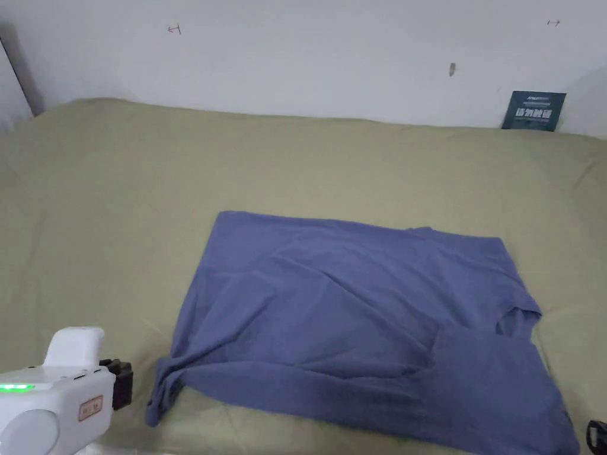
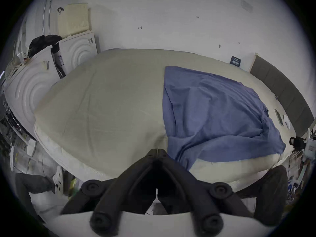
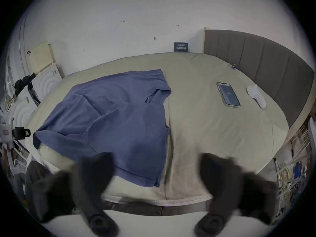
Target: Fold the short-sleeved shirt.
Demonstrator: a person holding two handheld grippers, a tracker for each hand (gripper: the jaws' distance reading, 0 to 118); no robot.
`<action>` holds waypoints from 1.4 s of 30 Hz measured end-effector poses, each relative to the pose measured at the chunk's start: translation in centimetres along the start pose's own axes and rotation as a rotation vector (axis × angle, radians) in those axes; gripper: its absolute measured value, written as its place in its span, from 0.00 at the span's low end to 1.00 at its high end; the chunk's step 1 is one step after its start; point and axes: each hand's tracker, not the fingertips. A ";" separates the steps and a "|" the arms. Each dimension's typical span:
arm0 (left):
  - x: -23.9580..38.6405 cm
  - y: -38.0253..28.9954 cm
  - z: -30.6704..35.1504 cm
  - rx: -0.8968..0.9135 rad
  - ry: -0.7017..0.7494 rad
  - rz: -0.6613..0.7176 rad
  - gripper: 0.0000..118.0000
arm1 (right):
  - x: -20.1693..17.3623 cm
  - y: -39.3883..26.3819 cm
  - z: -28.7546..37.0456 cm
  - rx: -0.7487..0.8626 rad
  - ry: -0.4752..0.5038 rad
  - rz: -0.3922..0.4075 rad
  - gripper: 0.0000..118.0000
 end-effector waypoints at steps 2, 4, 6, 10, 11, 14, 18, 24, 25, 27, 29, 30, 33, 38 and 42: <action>-0.3 -0.2 -0.3 -0.017 -0.053 0.018 0.00 | 0.2 -0.1 -0.1 -0.040 0.053 -0.010 0.00; 0.2 -0.4 -0.8 -0.054 -0.090 -0.007 0.01 | -0.1 0.0 -0.2 -0.037 0.047 -0.018 0.00; 0.5 -0.6 -1.8 -0.076 -0.131 -0.049 0.14 | 0.8 -0.3 0.2 -0.026 0.062 -0.021 0.00; 1.8 -1.2 -4.9 -0.110 -0.073 -0.101 0.97 | 0.8 -0.5 -0.2 -0.044 0.065 -0.005 0.00; 2.0 -1.2 -5.6 -0.141 -0.090 -0.113 0.97 | 0.9 -0.5 -0.2 -0.045 0.062 -0.001 0.00; 2.6 -1.0 -6.6 -0.155 -0.072 -0.119 0.70 | 0.6 -0.6 -0.5 -0.059 0.054 0.006 0.00; 2.5 -1.1 -6.6 -0.146 -0.064 -0.110 0.03 | 0.9 -0.7 -1.0 -0.078 0.066 0.014 0.00; 2.8 -1.2 -5.8 -0.146 -0.080 -0.092 0.03 | 0.8 -1.0 -2.4 -0.113 0.159 0.040 0.92; 2.9 -1.2 -5.7 -0.146 -0.079 -0.094 0.03 | 0.5 -0.7 -2.9 -0.137 0.131 0.038 0.89; 2.9 -1.2 -5.6 -0.147 -0.073 -0.098 0.03 | 0.5 -0.7 -4.4 -0.183 0.095 0.055 0.82; 2.9 -1.2 -5.7 -0.148 -0.072 -0.094 0.03 | 0.4 -1.9 -5.5 -0.227 0.116 0.041 0.32; 2.9 -1.3 -5.7 -0.151 -0.073 -0.092 0.03 | 0.5 -2.1 -5.7 -0.243 0.120 0.034 0.07; 2.6 -1.1 -5.6 -0.157 -0.077 -0.096 0.03 | 0.9 -1.6 -4.7 -0.228 0.129 0.039 0.04; 2.3 0.8 -4.3 -0.130 -0.100 -0.117 0.03 | 1.0 1.4 -2.4 -0.145 0.147 0.045 0.04; 1.9 4.8 -4.7 -0.097 -0.146 -0.096 0.03 | 0.9 6.1 -2.8 -0.080 0.164 0.013 0.04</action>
